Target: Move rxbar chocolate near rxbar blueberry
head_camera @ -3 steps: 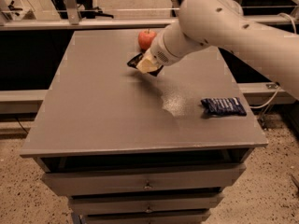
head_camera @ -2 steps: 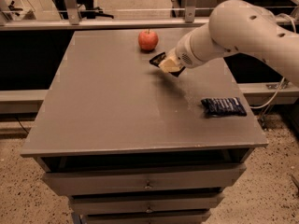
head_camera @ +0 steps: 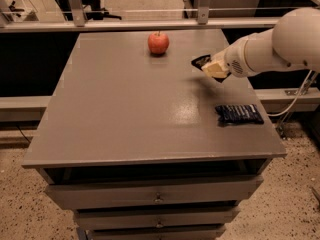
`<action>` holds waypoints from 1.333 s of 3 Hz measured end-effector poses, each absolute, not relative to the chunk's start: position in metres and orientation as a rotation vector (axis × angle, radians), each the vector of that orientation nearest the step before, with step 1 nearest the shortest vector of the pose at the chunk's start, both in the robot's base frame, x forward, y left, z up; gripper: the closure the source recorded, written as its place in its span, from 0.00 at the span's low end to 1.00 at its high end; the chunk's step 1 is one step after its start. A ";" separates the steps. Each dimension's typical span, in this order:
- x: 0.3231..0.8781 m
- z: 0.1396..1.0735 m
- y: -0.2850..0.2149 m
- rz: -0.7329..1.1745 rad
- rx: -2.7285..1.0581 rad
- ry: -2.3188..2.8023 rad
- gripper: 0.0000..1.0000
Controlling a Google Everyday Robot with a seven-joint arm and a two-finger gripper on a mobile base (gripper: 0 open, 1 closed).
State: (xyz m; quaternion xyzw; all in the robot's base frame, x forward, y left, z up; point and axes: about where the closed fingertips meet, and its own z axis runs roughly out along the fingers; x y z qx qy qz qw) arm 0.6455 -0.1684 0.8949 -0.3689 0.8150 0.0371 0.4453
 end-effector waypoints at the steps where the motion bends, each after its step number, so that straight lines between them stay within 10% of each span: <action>1: 0.637 0.884 -0.190 0.113 -0.851 2.028 1.00; 4: 0.610 0.868 -0.199 0.165 -0.767 2.034 1.00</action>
Offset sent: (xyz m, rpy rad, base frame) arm -0.0216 -0.0455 -0.0371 0.1150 0.0166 -0.0823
